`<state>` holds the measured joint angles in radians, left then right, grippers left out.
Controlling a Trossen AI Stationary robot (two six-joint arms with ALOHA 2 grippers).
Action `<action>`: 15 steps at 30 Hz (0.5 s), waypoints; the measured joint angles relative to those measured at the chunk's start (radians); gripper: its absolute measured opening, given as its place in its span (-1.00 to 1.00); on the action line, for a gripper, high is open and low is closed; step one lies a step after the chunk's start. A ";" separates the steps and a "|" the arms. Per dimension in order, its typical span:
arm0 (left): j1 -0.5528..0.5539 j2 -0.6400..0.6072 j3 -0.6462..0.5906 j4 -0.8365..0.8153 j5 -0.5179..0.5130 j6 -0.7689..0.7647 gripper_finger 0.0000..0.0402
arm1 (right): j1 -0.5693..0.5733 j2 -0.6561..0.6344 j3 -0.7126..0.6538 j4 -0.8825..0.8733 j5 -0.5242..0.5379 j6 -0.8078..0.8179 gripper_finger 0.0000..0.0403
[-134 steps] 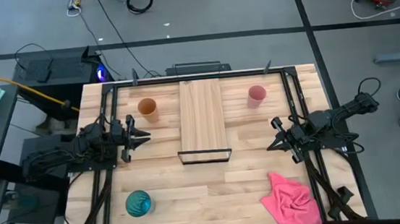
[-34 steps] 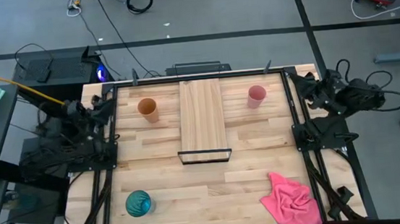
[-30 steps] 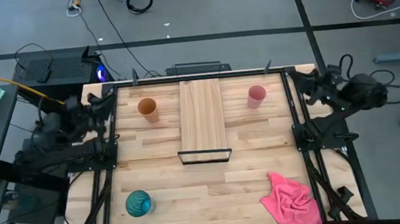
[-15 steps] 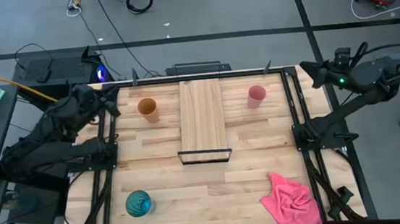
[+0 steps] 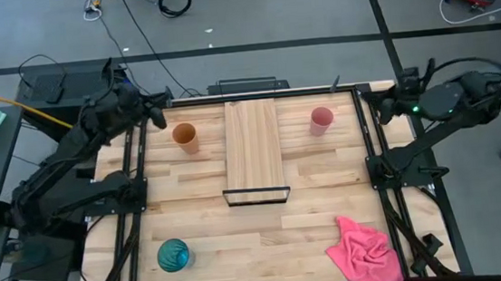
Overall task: Stack small to large cups/mugs on shelf
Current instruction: Put the pink cup on the shelf
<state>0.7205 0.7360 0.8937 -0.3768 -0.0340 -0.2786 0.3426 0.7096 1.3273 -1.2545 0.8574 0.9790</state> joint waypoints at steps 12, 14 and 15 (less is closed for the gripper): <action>0.124 0.124 0.002 0.155 0.184 -0.002 -0.64 | -0.233 0.269 0.070 0.341 -0.347 -0.380 -0.59; 0.134 0.137 0.002 0.155 0.206 -0.002 -0.63 | -0.343 0.310 0.104 0.338 -0.437 -0.433 -0.59; 0.137 0.142 0.002 0.154 0.215 -0.002 -0.62 | -0.402 0.328 0.117 0.338 -0.488 -0.459 -0.59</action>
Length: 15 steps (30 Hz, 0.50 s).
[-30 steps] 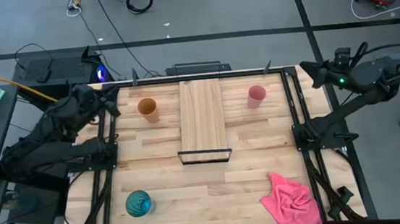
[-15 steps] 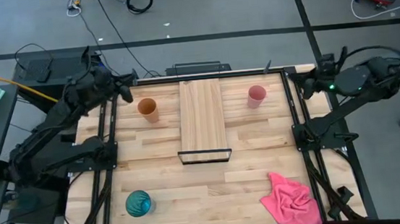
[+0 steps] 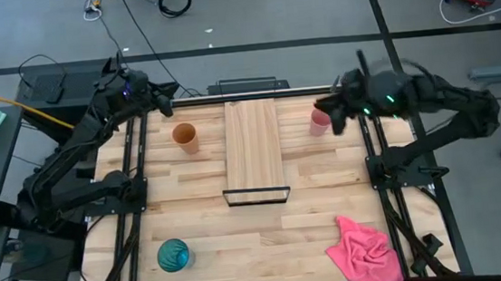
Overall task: Stack small to large cups/mugs on shelf
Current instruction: Put the pink cup on the shelf
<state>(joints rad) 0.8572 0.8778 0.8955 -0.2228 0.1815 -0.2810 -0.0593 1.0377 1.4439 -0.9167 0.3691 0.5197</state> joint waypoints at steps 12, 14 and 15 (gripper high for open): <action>0.004 0.006 0.000 0.001 0.019 0.009 -0.59 | -0.669 0.129 0.033 -0.166 -0.425 -0.123 -0.59; 0.004 0.006 0.000 0.001 0.019 0.010 -0.61 | -0.739 0.163 0.032 -0.228 -0.440 -0.135 -0.59; 0.004 0.006 0.000 0.001 0.019 0.012 -0.61 | -0.764 0.181 0.032 -0.258 -0.442 -0.144 -0.59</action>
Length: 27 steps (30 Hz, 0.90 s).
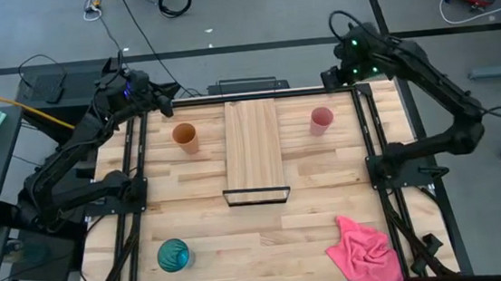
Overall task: Stack small to large cups/mugs on shelf
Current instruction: Put the pink cup on the shelf
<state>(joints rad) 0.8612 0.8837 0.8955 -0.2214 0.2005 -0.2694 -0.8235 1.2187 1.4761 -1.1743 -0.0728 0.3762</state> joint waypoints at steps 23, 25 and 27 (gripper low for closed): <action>0.000 0.000 -0.001 -0.032 0.000 0.004 -0.57 | -0.067 0.150 -0.343 0.032 0.039 -0.089 -0.59; 0.000 0.000 -0.001 -0.032 0.000 0.004 -0.56 | -0.067 0.150 -0.359 0.061 0.039 -0.084 -0.59; 0.000 0.000 -0.001 -0.032 0.000 0.004 -0.56 | -0.067 0.150 -0.372 0.077 0.038 -0.081 -0.59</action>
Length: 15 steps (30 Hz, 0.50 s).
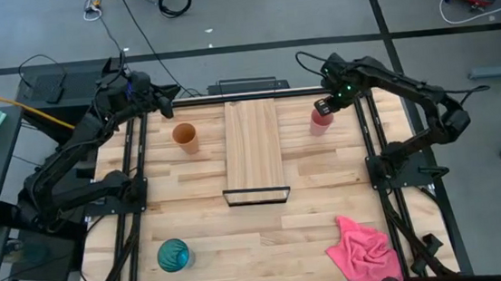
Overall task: Stack small to large cups/mugs on shelf
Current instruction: Put the pink cup on the shelf
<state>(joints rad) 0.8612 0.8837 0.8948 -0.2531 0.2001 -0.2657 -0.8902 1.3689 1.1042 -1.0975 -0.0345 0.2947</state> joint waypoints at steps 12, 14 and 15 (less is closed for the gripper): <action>0.000 0.000 0.000 -0.015 0.000 0.000 -0.56 | 0.000 0.048 -0.008 0.030 0.000 -0.001 -0.59; 0.000 0.000 0.000 -0.016 0.000 0.000 -0.55 | 0.000 0.060 -0.008 0.040 0.000 -0.002 -0.59; 0.000 0.000 0.000 -0.016 0.000 -0.001 -0.55 | 0.000 0.067 -0.008 0.045 0.000 -0.002 -0.59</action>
<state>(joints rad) 0.8612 0.8839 0.8944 -0.2687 0.2001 -0.2665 -0.8902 1.4360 1.0966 -1.0530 -0.0345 0.2932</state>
